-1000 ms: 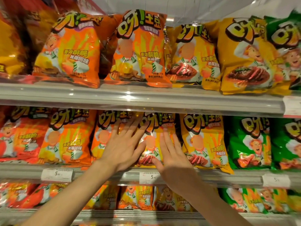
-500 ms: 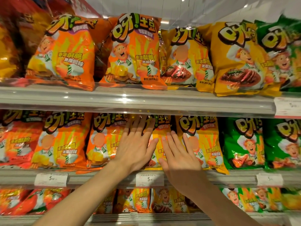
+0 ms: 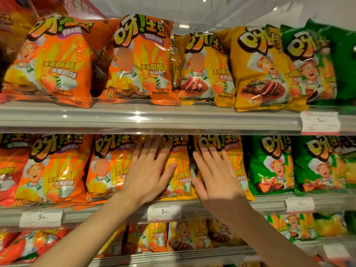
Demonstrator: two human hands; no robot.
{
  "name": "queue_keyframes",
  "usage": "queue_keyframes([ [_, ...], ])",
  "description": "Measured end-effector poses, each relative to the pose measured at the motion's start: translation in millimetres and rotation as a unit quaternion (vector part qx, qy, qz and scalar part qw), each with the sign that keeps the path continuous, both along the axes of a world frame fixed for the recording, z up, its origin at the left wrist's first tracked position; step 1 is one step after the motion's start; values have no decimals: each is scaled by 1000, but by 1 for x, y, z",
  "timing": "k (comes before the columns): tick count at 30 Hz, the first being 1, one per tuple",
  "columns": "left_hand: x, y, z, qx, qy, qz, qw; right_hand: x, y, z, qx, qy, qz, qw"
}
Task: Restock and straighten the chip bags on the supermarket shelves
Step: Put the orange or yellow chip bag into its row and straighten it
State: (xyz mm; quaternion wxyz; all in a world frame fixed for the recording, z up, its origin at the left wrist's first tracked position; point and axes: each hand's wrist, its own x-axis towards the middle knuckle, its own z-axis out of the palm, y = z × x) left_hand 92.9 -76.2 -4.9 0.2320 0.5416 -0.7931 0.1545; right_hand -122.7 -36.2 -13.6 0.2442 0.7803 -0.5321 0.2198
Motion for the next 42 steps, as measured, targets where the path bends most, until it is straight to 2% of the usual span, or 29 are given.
queue_keyframes([
  [8,-70,4,15,0,-34,-92,995,-65,-16,7,62,-142,-47,987],
  [15,-75,-15,4,3,-93,-86,992,-63,-32,-13,67,-185,-7,980],
  [18,-76,-17,3,-2,-103,-74,992,-66,-36,-17,61,-156,2,986],
  [22,-77,-18,2,3,-107,-58,993,-66,-39,-18,36,-204,29,978],
  [25,-77,-16,3,8,-104,-59,993,-65,-40,-20,34,-227,33,973],
  [31,-80,-14,4,25,-89,-51,994,-68,-36,-20,74,-206,2,976],
  [42,-88,7,18,87,28,-75,993,-73,4,7,154,-265,-38,951],
])
